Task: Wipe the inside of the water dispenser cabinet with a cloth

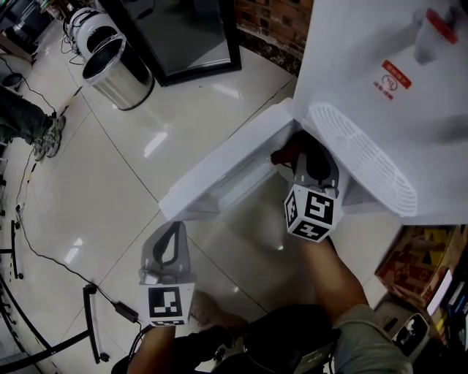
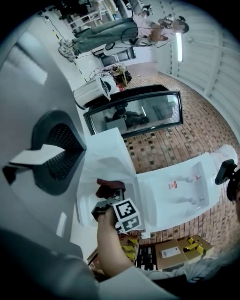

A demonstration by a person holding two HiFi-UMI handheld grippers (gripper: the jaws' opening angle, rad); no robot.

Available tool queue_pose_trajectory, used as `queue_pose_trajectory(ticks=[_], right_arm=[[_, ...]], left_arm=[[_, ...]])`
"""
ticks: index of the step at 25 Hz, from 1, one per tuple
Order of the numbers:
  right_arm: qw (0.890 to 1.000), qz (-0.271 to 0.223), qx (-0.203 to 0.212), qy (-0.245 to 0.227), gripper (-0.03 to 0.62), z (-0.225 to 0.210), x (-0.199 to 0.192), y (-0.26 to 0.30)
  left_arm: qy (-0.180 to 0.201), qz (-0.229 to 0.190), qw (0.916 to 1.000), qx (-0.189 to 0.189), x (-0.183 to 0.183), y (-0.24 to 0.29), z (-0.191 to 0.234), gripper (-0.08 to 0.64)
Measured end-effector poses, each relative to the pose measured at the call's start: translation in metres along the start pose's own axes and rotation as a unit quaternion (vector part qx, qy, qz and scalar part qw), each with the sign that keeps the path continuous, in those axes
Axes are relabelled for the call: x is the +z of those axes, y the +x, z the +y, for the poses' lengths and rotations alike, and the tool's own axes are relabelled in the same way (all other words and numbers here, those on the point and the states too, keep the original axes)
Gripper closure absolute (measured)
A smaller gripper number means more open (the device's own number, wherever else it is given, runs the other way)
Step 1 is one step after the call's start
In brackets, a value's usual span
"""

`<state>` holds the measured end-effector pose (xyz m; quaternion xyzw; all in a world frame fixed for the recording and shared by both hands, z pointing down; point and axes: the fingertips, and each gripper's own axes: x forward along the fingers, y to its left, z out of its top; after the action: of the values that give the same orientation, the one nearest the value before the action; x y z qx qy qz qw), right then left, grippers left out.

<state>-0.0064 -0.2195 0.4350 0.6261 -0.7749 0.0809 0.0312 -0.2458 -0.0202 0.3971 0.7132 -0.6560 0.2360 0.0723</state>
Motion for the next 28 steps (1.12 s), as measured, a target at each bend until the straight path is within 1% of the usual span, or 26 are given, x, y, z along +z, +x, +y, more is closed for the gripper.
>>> queue_pose_trajectory(ticks=[2,5,8,12,16,19,21,23,25,28], right_arm=[[0.999,-0.041,0.007,0.016,0.522,0.007,0.033,-0.01],[0.997,-0.063,-0.002,0.035,0.522,0.003,0.057,-0.02],[0.997,-0.062,-0.029,0.048,0.523,-0.019,0.065,-0.038],[0.995,-0.053,-0.074,0.052,0.523,-0.06,0.067,-0.081],[0.992,-0.034,-0.116,0.03,0.523,-0.096,0.063,-0.134],[0.987,-0.017,-0.162,-0.002,0.523,-0.124,0.06,-0.171],[0.981,-0.003,-0.19,-0.026,0.522,-0.143,0.054,-0.187],[0.977,0.021,-0.206,-0.046,0.523,-0.157,0.036,-0.19],[0.974,0.056,-0.208,-0.064,0.522,-0.163,0.005,-0.182],[0.97,0.116,-0.197,-0.081,0.523,-0.163,-0.049,-0.161]], left_arm=[[0.006,-0.003,1.0,-0.002,-0.001,0.0,0.0,0.56],[0.016,-0.009,0.9998,-0.003,-0.002,0.001,0.002,0.56],[0.012,-0.009,0.9999,-0.004,-0.003,0.001,0.002,0.56],[0.015,-0.011,0.9998,-0.003,-0.004,0.002,0.003,0.56],[0.012,-0.009,0.9999,-0.002,-0.004,0.002,0.001,0.56],[0.01,-0.007,0.9999,-0.001,-0.005,0.002,0.002,0.56],[0.01,-0.006,0.9999,-0.003,-0.005,0.002,0.002,0.56],[0.01,-0.007,0.9999,-0.003,-0.005,0.002,0.001,0.56],[0.01,-0.007,0.9999,-0.003,-0.005,0.001,0.0,0.56],[0.012,-0.009,0.9999,-0.004,-0.004,0.001,-0.002,0.56]])
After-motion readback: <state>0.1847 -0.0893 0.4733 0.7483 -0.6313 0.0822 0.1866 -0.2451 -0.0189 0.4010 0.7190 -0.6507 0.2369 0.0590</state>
